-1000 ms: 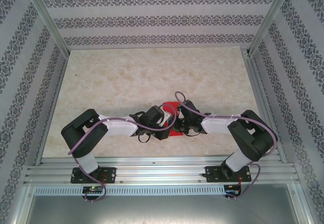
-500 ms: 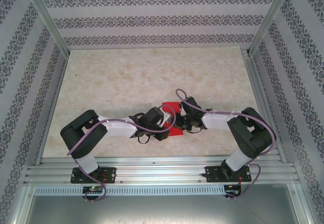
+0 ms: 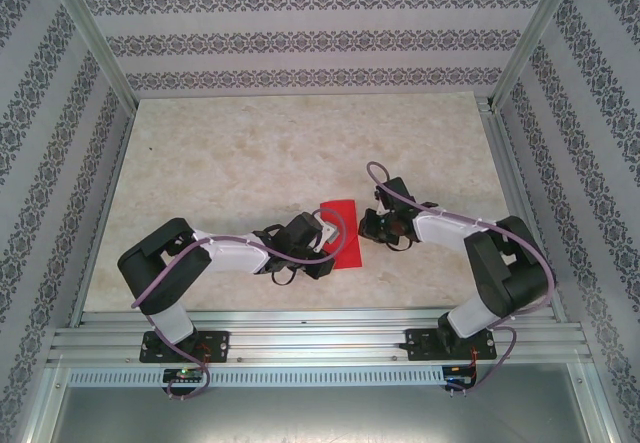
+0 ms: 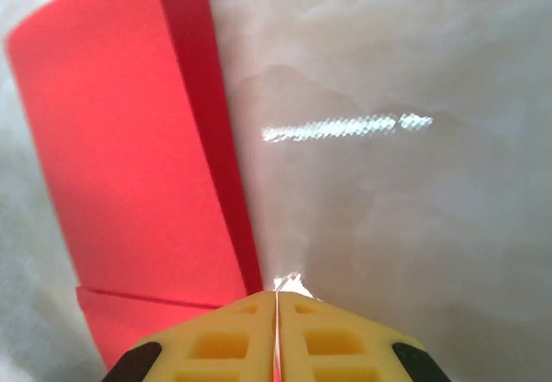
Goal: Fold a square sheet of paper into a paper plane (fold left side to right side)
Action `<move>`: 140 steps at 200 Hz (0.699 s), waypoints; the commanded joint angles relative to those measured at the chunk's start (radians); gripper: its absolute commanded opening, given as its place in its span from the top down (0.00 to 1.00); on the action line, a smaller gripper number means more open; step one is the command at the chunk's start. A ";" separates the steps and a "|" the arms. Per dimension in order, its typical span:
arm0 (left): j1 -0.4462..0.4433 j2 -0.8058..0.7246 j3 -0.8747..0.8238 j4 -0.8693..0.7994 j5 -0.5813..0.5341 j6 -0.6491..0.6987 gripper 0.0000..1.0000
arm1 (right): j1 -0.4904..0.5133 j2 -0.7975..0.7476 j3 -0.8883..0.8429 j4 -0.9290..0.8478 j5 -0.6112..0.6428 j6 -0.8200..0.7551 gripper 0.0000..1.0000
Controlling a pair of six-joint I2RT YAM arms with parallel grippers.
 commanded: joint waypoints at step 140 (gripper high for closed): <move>-0.028 0.008 -0.069 -0.210 0.031 0.006 0.78 | 0.150 0.117 0.000 0.036 0.063 0.071 0.90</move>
